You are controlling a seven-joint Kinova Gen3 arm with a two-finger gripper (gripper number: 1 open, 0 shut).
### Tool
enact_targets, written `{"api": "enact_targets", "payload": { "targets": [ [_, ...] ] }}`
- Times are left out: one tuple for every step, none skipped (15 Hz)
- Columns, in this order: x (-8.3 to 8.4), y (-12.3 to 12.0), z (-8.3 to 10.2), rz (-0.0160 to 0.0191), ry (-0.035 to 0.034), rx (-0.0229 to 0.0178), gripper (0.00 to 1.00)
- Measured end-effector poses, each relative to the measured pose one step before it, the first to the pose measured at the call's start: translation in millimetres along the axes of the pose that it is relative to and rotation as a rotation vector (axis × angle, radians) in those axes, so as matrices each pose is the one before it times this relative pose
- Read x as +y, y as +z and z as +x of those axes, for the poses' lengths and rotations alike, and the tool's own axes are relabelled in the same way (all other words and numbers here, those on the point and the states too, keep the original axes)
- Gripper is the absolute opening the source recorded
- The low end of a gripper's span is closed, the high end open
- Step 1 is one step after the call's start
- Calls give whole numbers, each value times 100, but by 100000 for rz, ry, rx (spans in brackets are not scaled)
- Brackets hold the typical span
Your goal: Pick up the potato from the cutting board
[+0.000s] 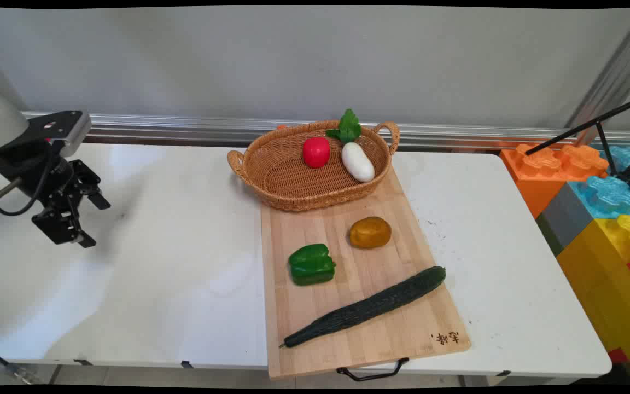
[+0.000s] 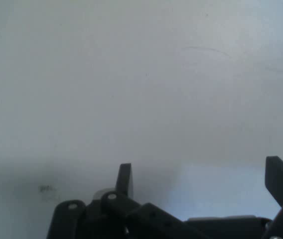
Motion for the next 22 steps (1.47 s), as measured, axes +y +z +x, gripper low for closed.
{"api": "enact_targets", "payload": {
  "targets": [
    [-131, 93, -84, 5, -814, 1006, 100],
    [-102, 84, 169, 43, -841, 1402, 100],
    [-89, 103, 391, 139, -1027, 1940, 100],
    [-25, 145, 658, -97, -1040, 2243, 100],
    [40, 149, 703, -190, -829, 2128, 100],
    [131, 219, 953, -290, -729, 2455, 100],
    [145, 300, 1183, -177, -591, 2596, 100],
    [163, 292, 1100, 43, -446, 2310, 100],
    [242, 389, 1356, 107, -374, 2632, 100],
    [233, 481, 1483, 194, -144, 2424, 100],
    [186, 438, 1318, 386, -247, 2119, 100],
    [212, 552, 1563, 531, -336, 2241, 100],
    [196, 574, 1590, 685, -271, 2113, 100],
    [197, 553, 1475, 593, -351, 1888, 100],
    [217, 623, 1594, 519, -325, 1757, 100],
    [235, 605, 1462, 353, -346, 1612, 100],
    [292, 759, 1740, 217, -286, 1806, 100],
    [301, 853, 1764, 89, -160, 1516, 100],
    [286, 945, 1586, -60, -480, 940, 100],
    [253, 906, 1330, -117, -704, 588, 100],
    [247, 969, 1219, -212, -934, 270, 100],
    [275, 1098, 1151, -470, -1057, 68, 100]
  ]
}}
